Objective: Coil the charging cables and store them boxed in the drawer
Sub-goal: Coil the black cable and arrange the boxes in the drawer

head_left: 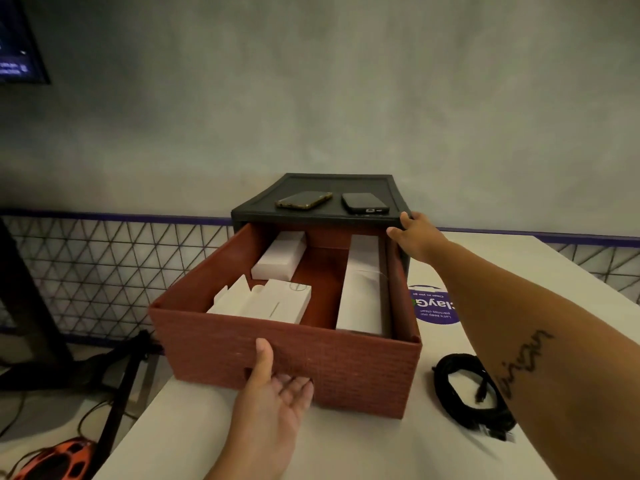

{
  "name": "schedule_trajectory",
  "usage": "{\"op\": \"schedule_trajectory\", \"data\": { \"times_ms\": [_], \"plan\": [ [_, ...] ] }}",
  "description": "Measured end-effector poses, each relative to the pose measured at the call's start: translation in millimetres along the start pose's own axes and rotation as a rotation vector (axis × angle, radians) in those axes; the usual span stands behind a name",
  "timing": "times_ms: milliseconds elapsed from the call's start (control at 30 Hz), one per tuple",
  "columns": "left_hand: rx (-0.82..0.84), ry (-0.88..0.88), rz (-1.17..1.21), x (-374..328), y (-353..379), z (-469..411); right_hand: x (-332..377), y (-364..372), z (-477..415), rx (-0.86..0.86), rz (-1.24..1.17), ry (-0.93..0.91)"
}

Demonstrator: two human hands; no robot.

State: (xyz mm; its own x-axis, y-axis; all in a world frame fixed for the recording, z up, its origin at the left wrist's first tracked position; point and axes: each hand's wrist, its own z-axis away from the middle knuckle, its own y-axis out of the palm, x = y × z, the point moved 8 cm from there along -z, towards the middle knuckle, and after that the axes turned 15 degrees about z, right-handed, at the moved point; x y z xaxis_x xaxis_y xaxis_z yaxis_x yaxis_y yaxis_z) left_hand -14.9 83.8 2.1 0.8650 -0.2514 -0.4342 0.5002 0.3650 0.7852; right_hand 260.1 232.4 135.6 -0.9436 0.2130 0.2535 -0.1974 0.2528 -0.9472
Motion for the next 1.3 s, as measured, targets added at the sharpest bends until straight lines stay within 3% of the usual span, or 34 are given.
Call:
{"op": "schedule_trajectory", "data": {
  "times_ms": [100,233,400,533,600,667,767,833,933,1033,1167,1300],
  "plan": [
    [-0.002,-0.038,-0.087,-4,-12,11,0,2,4,0.006,-0.037,-0.003],
    [-0.006,-0.083,-0.433,-21,-18,19,-5,14,15,0.019,-0.172,0.038],
    [0.21,-0.183,-0.978,-44,12,42,8,17,37,0.009,-0.293,0.033],
    [0.44,-0.042,-0.973,-63,72,52,20,12,76,0.109,-0.456,-0.013],
    [0.476,0.064,-0.94,-75,103,45,24,8,104,0.143,-0.548,-0.046],
    [0.421,0.197,-1.02,-85,127,21,23,3,135,0.145,-0.577,-0.062],
    [0.225,0.31,-1.463,-95,128,-37,22,0,176,0.138,-0.644,-0.075],
    [0.153,0.194,-1.845,-92,111,-62,21,-2,197,0.101,-0.645,-0.081],
    [0.08,-0.009,-2.115,-88,85,-79,23,-3,213,0.016,-0.514,-0.111],
    [0.108,-0.051,-2.14,-82,86,-76,25,-5,218,-0.092,-0.433,-0.117],
    [0.15,0.156,-2.143,-84,99,-69,30,-7,222,-0.138,-0.324,-0.13],
    [0.152,0.33,-1.824,-98,116,-63,39,-7,228,-0.155,-0.106,-0.14]
  ]
}}
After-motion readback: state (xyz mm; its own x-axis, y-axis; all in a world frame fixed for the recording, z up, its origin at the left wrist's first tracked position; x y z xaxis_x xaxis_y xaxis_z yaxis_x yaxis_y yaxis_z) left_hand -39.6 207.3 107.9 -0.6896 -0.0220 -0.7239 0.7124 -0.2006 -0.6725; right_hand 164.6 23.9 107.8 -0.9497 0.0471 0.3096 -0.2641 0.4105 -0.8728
